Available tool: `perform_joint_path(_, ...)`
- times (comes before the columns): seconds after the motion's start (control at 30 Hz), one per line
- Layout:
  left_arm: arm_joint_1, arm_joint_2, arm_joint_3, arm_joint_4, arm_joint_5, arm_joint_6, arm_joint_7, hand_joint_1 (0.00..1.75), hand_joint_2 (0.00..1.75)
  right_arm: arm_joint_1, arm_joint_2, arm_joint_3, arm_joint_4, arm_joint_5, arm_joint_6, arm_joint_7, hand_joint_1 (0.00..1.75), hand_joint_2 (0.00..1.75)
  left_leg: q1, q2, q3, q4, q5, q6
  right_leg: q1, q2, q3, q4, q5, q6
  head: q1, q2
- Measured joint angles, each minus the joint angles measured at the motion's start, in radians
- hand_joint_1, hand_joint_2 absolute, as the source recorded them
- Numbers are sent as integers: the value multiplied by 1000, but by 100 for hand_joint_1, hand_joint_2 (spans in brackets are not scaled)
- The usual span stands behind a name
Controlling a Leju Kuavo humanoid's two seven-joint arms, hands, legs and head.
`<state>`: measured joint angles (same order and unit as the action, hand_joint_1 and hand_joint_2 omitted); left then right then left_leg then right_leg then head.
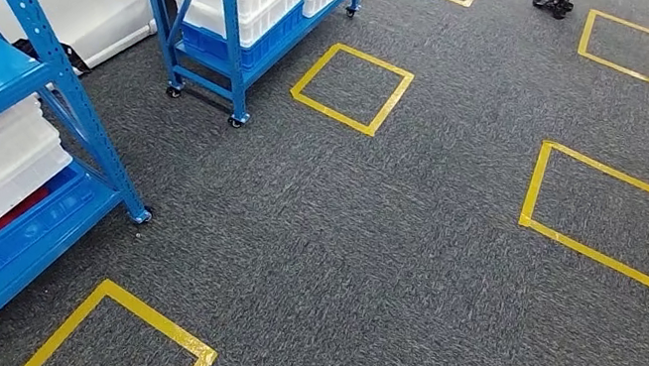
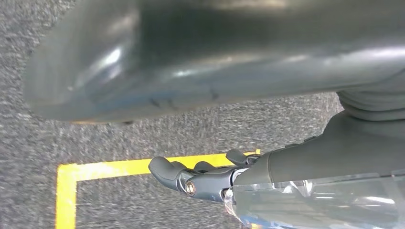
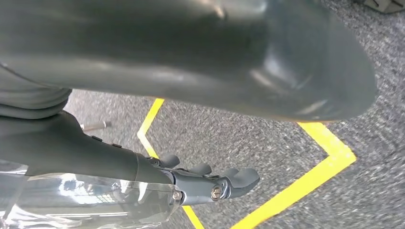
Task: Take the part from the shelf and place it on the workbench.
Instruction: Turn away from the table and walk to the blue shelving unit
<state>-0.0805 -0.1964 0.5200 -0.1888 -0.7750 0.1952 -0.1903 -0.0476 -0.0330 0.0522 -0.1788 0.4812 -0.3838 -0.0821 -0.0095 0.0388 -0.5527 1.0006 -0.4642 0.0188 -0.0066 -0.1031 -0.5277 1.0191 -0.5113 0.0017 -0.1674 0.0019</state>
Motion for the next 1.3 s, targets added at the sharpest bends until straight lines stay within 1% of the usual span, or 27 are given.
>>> perform_joint_path(0.07,-1,-1,0,0,-6,-1,3,0,0,0,0,3,-1,1,0,1,0,0,5,-19,7,-13,10,11,-3,43,-19,51,-38,8,0,0)
perform_joint_path(0.13,-3,-3,0,0,-13,-2,6,0,0,4,0,5,0,2,0,2,0,0,7,-39,8,-15,14,16,-6,89,-79,176,-103,11,0,0)
perform_joint_path(0.17,-4,-3,0,0,-14,-3,7,0,0,6,0,6,0,4,0,2,0,0,7,-51,8,-14,14,16,-7,96,-111,237,-125,13,0,0)
perform_joint_path(0.2,-4,-4,0,0,-15,-4,9,0,0,7,0,8,0,6,0,4,0,0,7,-63,8,-13,14,16,-8,98,-132,273,-129,14,0,0)
perform_joint_path(0.23,-4,-4,0,0,-14,-6,10,0,0,8,0,10,0,9,0,5,0,0,7,-76,9,-12,13,15,-8,99,-136,271,-111,15,0,0)
perform_joint_path(0.27,-3,-4,0,0,-13,-8,10,0,0,9,-1,12,0,12,0,6,0,0,8,-89,11,-10,12,14,-10,103,-122,230,-75,15,0,0)
perform_joint_path(0.33,-4,-5,0,0,-11,-11,8,0,0,12,-1,16,1,19,0,7,0,0,8,-114,11,-3,7,6,-15,135,-68,95,1,15,0,0)
perform_joint_path(0.4,-4,-5,0,0,-11,-11,3,0,0,12,-2,19,2,25,0,8,0,0,6,-131,5,5,3,-4,-17,164,-40,19,30,10,0,0)
perform_joint_path(0.47,-2,-5,0,0,-11,-10,-2,0,0,9,-2,21,3,30,0,9,0,0,7,-147,-1,5,4,-16,-14,155,-39,13,29,-2,0,0)
perform_joint_path(0.5,1,-5,0,0,-11,-9,-2,0,0,8,-1,23,3,33,0,11,0,0,9,-145,-2,7,1,-22,-14,145,-37,11,30,-9,0,0)
perform_joint_path(0.53,2,-5,0,0,-12,-9,-3,0,0,7,-1,24,3,35,0,14,0,0,9,-131,-8,20,-9,-27,-14,135,-35,8,31,-17,0,0)
perform_joint_path(0.6,2,-5,0,0,-13,-8,-3,0,0,9,-1,27,3,38,0,18,0,0,9,-84,-45,104,-59,-33,-13,111,-32,3,31,-30,0,0)
perform_joint_path(0.67,1,-5,0,0,-12,-7,-2,0,0,12,-1,30,3,41,0,19,0,0,12,-56,-112,244,-123,-38,-8,86,-32,4,28,-36,0,0)
perform_joint_path(0.7,3,-5,0,0,-11,-6,-1,0,0,12,-1,33,4,45,0,19,0,0,13,-51,-135,293,-138,-39,-6,74,-32,4,27,-37,0,0)
perform_joint_path(0.73,5,-5,1,0,-10,-4,0,0,0,11,-1,35,4,49,0,21,0,0,13,-49,-139,303,-132,-39,-4,62,-31,4,26,-37,0,0)
perform_joint_path(0.77,7,-5,1,0,-9,-3,0,0,0,10,-1,37,4,54,2,23,0,0,13,-45,-122,271,-108,-37,-3,52,-30,4,25,-37,0,0)
perform_joint_path(0.83,7,-5,2,0,-8,0,-1,0,0,5,0,41,3,62,7,29,0,0,8,-16,-48,125,-43,-27,0,32,-24,4,22,-34,0,0)
perform_joint_path(0.9,4,-5,3,0,-8,1,-2,0,0,0,0,45,3,67,13,34,0,0,0,14,2,22,-11,-15,3,14,-20,5,19,-26,0,0)
perform_joint_path(0.93,3,-6,3,0,-7,2,-2,0,0,-4,0,47,3,69,16,37,0,0,-4,18,7,8,-11,-10,4,7,-19,5,17,-22,0,0)
perform_joint_path(1.0,4,-6,3,0,-8,2,-2,0,0,-12,1,49,3,70,17,41,0,0,-3,-1,8,0,-4,-2,1,-4,-14,4,16,-11,0,0)
perform_joint_path(1.07,3,-7,4,0,-8,0,-1,0,0,-14,1,50,1,70,16,43,0,0,2,-19,16,-14,7,9,-3,30,-22,32,-7,0,0,0)
perform_joint_path(1.13,-3,-9,4,0,-8,-2,-1,0,0,-12,0,50,1,68,14,43,0,0,5,-38,17,-21,15,15,-7,81,-70,134,-66,8,0,0)
perform_joint_path(1.17,-5,-10,4,0,-8,-4,-1,0,0,-10,0,50,1,68,14,43,0,0,5,-48,16,-20,16,17,-8,93,-104,201,-96,10,0,0)
perform_joint_path(1.2,-5,-11,4,0,-8,-5,-1,0,0,-8,-1,50,1,67,14,43,0,0,5,-59,16,-19,16,17,-8,98,-131,253,-110,13,0,0)
perform_joint_path(1.23,-5,-11,5,0,-5,-8,-2,0,0,-6,-1,50,1,67,13,43,0,0,5,-71,15,-17,15,16,-10,99,-144,274,-105,16,0,0)
perform_joint_path(1.27,-5,-12,6,0,-1,-13,-5,0,0,-3,-2,50,1,66,13,43,0,0,6,-84,16,-13,14,14,-12,101,-140,257,-80,18,0,0)
perform_joint_path(1.3,-5,-12,7,0,5,-19,-9,0,0,-2,-2,50,1,66,12,43,0,0,8,-96,16,-9,12,11,-15,106,-117,203,-42,19,0,0)
